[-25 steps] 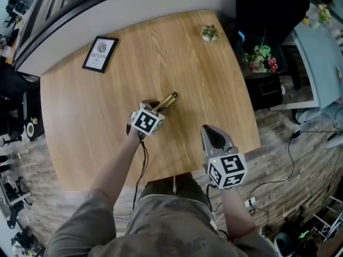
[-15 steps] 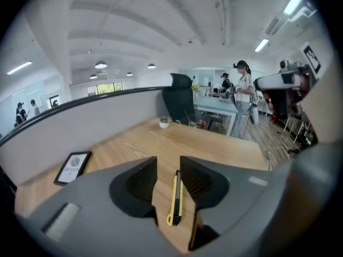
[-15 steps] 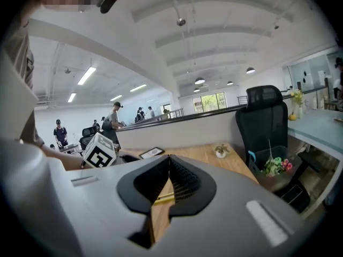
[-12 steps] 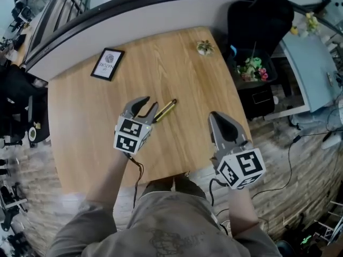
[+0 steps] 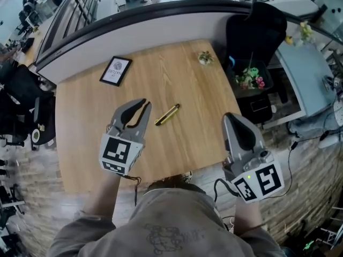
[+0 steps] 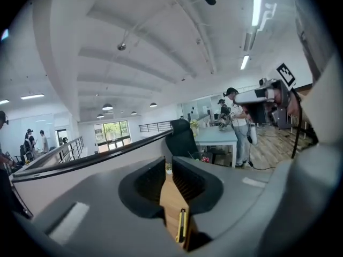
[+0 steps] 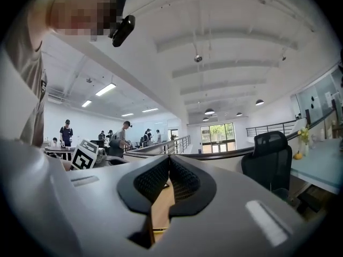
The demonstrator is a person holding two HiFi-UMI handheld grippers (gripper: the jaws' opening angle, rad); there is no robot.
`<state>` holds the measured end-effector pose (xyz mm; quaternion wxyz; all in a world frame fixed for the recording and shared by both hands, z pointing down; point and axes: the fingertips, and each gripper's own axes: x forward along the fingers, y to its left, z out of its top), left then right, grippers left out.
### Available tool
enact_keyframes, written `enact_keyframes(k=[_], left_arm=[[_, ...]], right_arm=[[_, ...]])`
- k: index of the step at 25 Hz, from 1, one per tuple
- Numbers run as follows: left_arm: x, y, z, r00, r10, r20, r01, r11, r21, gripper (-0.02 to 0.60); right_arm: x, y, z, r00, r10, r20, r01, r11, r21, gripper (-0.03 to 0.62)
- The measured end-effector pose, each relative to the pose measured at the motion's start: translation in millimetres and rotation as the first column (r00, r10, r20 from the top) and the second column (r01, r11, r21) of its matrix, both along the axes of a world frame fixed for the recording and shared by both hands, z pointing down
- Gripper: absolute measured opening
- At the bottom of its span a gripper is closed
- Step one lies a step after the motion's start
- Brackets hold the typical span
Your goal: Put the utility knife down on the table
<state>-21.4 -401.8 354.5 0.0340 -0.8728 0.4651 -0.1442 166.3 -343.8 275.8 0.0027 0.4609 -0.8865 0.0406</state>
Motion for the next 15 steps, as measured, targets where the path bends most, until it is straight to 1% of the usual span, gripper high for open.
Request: enact_keyframes(k=[3,5,7,9,11,15], left_arm=[[-4,18,-16,0.999,-0.004,-0.05,0.004,1.0,-0.004,0.011],[-7,29,-24,0.998,-0.009,-0.069,0.009,1.0,0.003,0.006],[-9,39,-28,0.998,-0.008,-0.067,0.008,1.0,-0.004,0.002],[-11,50,-26,0.998,-0.003,-0.062,0.001,0.999,-0.036,0.002],[-12,60,-22,0.997,-0.002,-0.073,-0.003,0.998,-0.061,0.002],[-14,69,-14,0.998,-0.01,-0.061,0.006,0.997,-0.074,0.002]], right_arm=[[-3,16,-9,0.999,-0.037,0.004,0.037,0.999,0.012,0.011],[-6,25,-11,0.998,-0.056,-0.003,0.056,0.998,0.017,0.011],[-8,34,-12,0.998,-0.065,-0.012,0.065,0.998,0.018,0.009],[-10,41,-9,0.997,-0.077,-0.02,0.077,0.997,0.009,0.01],[-13,46,-3,0.995,-0.093,-0.03,0.092,0.996,-0.007,0.01],[-17,47,7,0.992,-0.115,-0.043,0.114,0.993,-0.031,0.011]])
